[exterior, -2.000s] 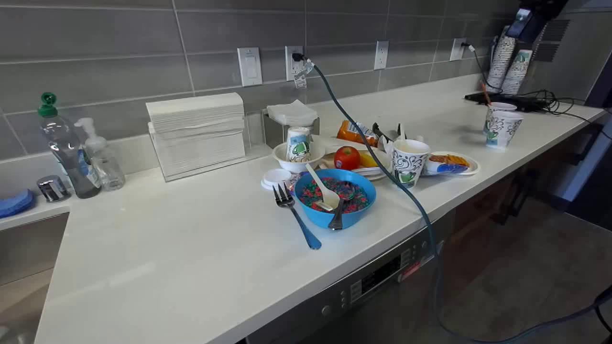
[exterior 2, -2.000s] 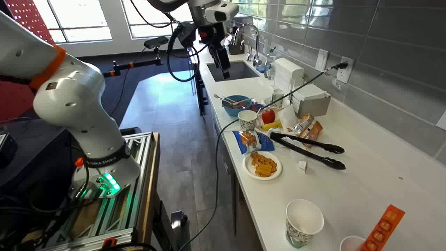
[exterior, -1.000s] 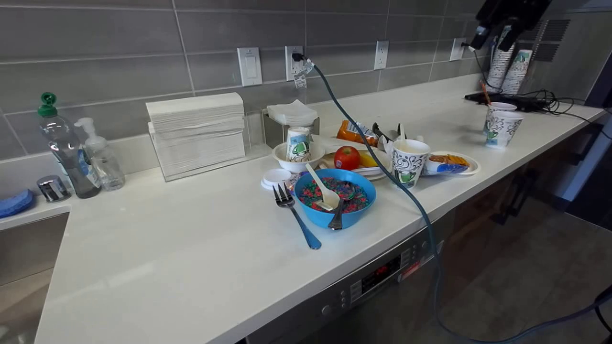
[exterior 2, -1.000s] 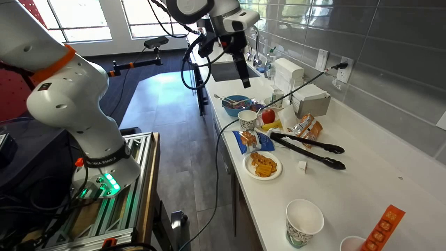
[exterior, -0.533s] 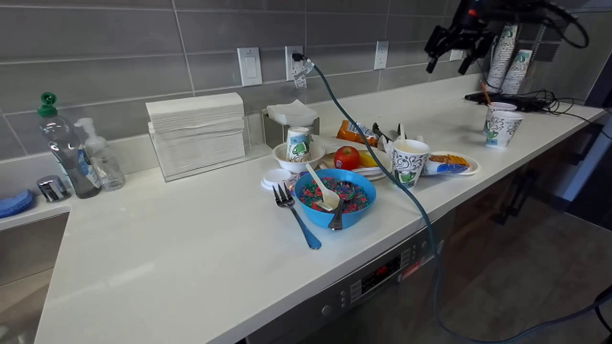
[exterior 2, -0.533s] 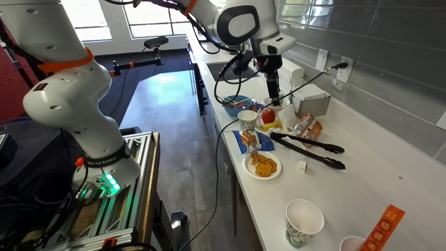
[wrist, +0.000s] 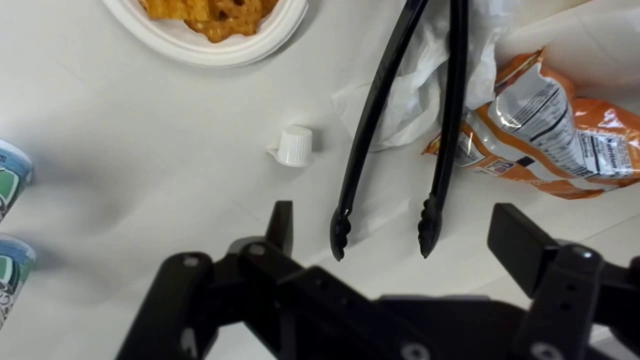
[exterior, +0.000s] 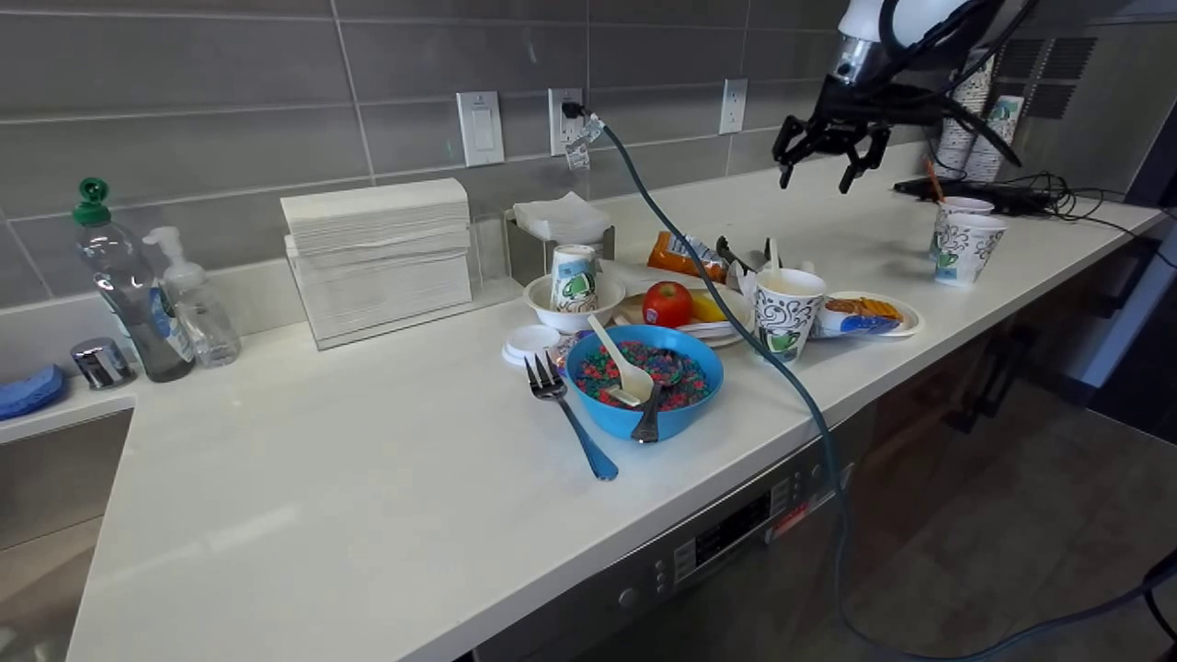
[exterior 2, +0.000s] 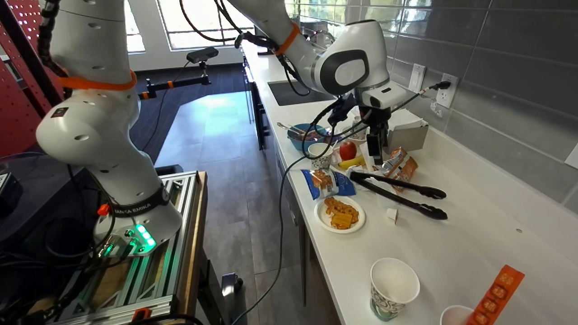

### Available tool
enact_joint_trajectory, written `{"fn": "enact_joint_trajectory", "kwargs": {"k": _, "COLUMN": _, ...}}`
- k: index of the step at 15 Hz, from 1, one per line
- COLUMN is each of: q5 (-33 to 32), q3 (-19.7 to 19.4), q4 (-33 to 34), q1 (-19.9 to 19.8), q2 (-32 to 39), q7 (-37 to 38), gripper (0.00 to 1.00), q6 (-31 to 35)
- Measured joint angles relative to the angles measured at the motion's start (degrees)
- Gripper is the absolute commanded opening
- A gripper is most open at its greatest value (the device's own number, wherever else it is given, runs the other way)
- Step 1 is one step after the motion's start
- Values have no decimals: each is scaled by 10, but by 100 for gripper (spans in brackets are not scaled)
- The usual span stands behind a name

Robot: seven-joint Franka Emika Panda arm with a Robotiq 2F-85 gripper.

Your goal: Move the spatula to the right

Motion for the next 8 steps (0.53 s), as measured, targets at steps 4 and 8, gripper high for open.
{"fn": "enact_joint_trajectory", "kwargs": {"k": 4, "q5": 0, "q3": -3, "q4": 9, "q1": 4, "q2": 6, "q7": 5, "gripper": 100, "q6": 0}}
{"fn": "enact_joint_trajectory", "kwargs": {"k": 8, "q5": 3, "q3": -16, "q4": 13, "q1": 12, "q2": 8, "q7": 3, "gripper": 100, "q6": 0}}
